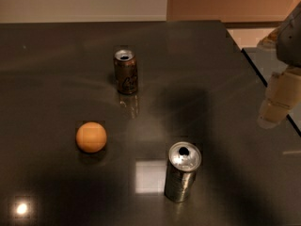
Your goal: Knock redbull can over
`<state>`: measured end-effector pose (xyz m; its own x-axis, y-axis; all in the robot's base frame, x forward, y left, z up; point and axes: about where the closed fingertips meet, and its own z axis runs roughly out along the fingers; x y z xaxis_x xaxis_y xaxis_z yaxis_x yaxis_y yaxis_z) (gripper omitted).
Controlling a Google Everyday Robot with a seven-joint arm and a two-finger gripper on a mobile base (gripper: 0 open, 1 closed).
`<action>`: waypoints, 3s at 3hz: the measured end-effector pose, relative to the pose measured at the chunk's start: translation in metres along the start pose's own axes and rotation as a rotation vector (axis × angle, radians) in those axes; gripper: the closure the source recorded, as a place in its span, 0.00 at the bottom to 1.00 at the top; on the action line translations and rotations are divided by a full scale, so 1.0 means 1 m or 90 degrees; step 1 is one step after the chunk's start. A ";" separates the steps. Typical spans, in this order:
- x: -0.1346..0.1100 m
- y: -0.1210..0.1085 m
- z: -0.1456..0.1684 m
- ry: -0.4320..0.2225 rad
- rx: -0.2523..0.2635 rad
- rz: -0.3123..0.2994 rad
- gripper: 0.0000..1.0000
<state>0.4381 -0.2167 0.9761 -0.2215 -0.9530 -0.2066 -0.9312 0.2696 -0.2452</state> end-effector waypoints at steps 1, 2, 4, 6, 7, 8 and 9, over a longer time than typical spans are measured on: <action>0.000 0.000 0.000 0.000 0.000 0.000 0.00; 0.000 0.000 -0.001 -0.011 -0.002 0.000 0.00; -0.013 0.042 0.010 -0.130 -0.051 -0.032 0.00; -0.046 0.107 0.025 -0.263 -0.143 -0.088 0.00; -0.059 0.130 0.036 -0.310 -0.176 -0.107 0.00; -0.073 0.145 0.044 -0.352 -0.199 -0.122 0.00; -0.088 0.157 0.048 -0.392 -0.213 -0.136 0.00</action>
Offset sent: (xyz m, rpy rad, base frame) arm -0.0002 -0.0013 -0.0031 0.0386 0.0230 0.0133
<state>0.3257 -0.0839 0.9102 0.0853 -0.7037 -0.7054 -0.9963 -0.0630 -0.0577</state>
